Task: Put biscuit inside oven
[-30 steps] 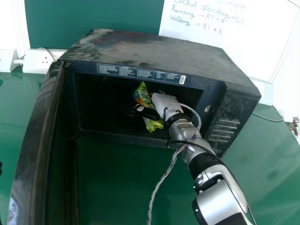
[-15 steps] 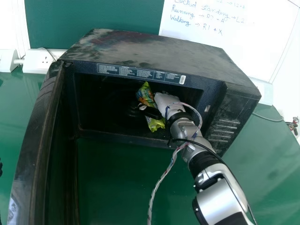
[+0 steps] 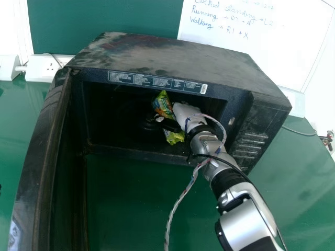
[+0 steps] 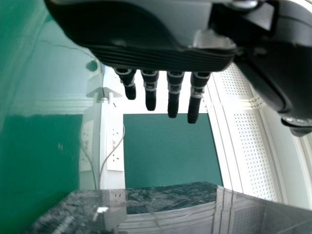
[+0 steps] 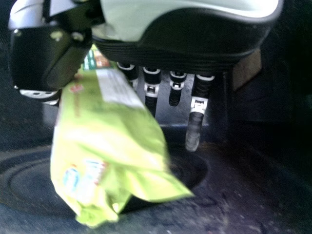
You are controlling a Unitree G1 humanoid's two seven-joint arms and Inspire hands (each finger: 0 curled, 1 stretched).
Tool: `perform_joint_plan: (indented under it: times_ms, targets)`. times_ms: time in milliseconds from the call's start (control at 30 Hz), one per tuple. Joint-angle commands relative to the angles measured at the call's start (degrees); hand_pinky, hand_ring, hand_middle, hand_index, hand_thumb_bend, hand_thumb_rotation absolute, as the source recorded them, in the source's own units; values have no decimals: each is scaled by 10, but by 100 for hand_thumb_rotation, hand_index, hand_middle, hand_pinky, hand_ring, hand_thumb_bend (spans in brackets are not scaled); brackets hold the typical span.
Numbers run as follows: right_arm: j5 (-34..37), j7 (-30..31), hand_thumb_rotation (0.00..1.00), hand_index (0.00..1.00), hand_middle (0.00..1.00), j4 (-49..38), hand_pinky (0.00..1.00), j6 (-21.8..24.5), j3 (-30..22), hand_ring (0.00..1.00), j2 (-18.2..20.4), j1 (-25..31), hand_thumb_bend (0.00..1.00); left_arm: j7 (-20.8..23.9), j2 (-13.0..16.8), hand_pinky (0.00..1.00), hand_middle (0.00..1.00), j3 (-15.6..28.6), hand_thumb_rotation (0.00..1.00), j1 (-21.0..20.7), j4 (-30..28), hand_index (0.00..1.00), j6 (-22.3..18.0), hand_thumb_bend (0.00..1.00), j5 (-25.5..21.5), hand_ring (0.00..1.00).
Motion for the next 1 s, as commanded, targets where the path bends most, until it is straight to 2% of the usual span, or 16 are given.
perform_joint_plan:
  times_ms: [0,67,167,300,600,700,733,967]
  targets:
    - [1,-9,76,93,92,0,61,-7,0,82,-9,-7,76,0,-13,92,92,11,100,2,6,89,-14,77,21,83]
    - [0,-13,85,98,95,-1,66,-10,1,87,-11,-6,83,2,-13,92,91,21,100,-4,16,89,-28,77,42,83]
    - [-1,-18,94,100,98,0,72,-11,2,91,-13,-3,85,-1,-7,90,90,25,100,-3,22,88,-35,77,48,83]
    - [2,-21,99,100,100,0,75,-16,0,92,-16,2,78,-3,-4,89,90,28,100,-10,32,88,-52,77,52,82]
    - [10,-25,100,100,100,-2,73,-29,-7,92,-24,9,79,1,-5,87,89,34,100,-18,45,87,-67,75,66,79]
    - [14,-31,99,100,99,-3,74,-38,-11,93,-28,14,77,-3,1,87,88,30,100,-19,50,86,-69,75,56,80]
    - [14,-33,98,100,99,-4,75,-40,-11,93,-29,15,80,-6,4,87,89,28,100,-17,50,87,-68,75,52,81]
    - [27,-52,94,100,99,-15,77,-67,-19,93,-44,27,78,-13,7,81,90,22,100,-11,43,87,-63,74,38,82]
